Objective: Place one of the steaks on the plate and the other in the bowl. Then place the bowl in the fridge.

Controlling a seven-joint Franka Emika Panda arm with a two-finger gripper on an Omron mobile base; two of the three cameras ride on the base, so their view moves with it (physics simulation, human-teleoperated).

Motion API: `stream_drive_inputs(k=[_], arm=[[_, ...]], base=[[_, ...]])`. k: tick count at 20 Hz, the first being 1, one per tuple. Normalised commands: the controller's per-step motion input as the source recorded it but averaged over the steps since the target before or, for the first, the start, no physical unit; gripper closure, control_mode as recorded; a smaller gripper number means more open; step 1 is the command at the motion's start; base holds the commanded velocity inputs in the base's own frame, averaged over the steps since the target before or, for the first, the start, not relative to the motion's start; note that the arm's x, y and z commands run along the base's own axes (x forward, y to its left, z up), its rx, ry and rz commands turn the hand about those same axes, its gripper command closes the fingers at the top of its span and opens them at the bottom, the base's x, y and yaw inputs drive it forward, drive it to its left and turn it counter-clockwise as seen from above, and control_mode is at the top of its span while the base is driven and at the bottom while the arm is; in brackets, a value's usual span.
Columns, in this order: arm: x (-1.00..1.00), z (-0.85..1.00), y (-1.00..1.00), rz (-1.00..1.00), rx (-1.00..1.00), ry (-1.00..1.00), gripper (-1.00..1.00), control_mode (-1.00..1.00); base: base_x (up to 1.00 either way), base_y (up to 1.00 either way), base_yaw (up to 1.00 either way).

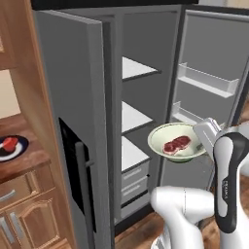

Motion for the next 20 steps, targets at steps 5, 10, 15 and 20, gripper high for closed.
stream_drive_inputs(k=[5, 10, 15, 20], arm=[[0.00, 0.00, 0.00, 0.00, 0.00, 0.00, 1.00, 1.00], [0.00, 0.00, 0.00, 0.00, 0.00, 0.00, 1.00, 1.00], [0.00, 0.00, 0.00, 0.00, 0.00, 0.00, 1.00, 1.00], [0.00, 0.00, 0.00, 0.00, 0.00, 0.00, 1.00, 1.00]], base=[[0.59, -0.26, 0.15], [0.43, -0.36, 0.13], [0.14, -0.07, 0.05], [0.11, 0.00, 0.02]])
